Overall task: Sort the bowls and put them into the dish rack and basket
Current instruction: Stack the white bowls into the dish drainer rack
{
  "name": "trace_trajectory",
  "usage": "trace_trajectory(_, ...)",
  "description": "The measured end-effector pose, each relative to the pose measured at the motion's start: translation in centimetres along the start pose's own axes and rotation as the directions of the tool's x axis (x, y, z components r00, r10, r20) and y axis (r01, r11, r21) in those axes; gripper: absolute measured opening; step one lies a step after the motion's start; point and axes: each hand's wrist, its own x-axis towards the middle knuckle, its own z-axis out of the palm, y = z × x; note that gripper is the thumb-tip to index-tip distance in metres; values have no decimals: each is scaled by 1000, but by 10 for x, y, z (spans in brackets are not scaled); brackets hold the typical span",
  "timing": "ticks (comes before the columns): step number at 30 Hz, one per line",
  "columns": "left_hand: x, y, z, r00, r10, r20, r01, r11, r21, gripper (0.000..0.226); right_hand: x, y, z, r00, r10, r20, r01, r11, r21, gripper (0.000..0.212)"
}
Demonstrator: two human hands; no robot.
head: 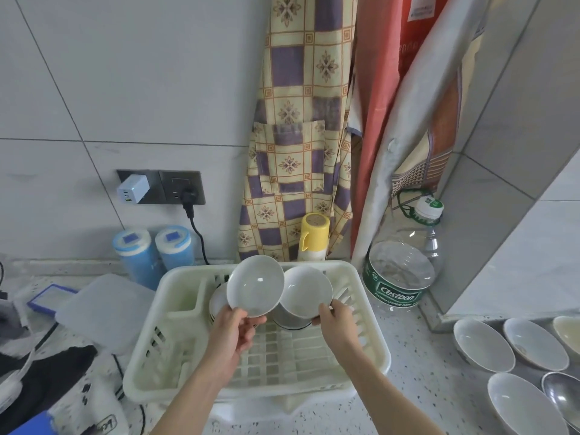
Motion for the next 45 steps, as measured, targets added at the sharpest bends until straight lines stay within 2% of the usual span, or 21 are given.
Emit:
trace_trajectory(7,3,1,-1,999,10,33,-11,1000,23,18,5,3,7,999,16,52,-14,999,-40,17)
trace_trajectory(14,3,3,0,1000,8,25,-9,999,51,20,10,7,12,999,11,40,-9,999,-42,18)
trace_trajectory(20,5,1,1,1000,15,24,-17,995,93,19,14,12,16,999,-23,29,25,997,-72,33)
trace_trajectory(24,6,-1,4,999,39,-5,-37,984,177,19,13,11,15,1000,-16,25,18,997,-76,35)
trace_trajectory(27,6,-2,11,998,58,-25,-50,970,240,20,11,7,12,998,-22,-53,21,1000,-3,31)
trace_trajectory(29,8,0,17,998,60,-30,-49,957,287,20,9,3,9,994,-50,-102,63,990,129,27)
trace_trajectory(31,10,1,24,998,61,-25,-49,941,334,20,4,0,8,991,-99,-92,120,956,267,28)
trace_trajectory(33,12,0,31,998,57,-11,-48,922,385,20,0,-1,7,985,-158,-69,172,931,323,28)
trace_trajectory(36,14,-3,40,999,53,-12,-43,909,414,19,2,1,6,986,-156,-62,166,964,207,24)
trace_trajectory(39,17,-6,45,997,73,-20,-58,911,408,19,7,3,6,988,-139,-68,146,983,115,35)
trace_trajectory(45,24,-13,46,993,115,-22,-91,874,478,45,9,6,6,990,-117,-72,120,992,42,34)
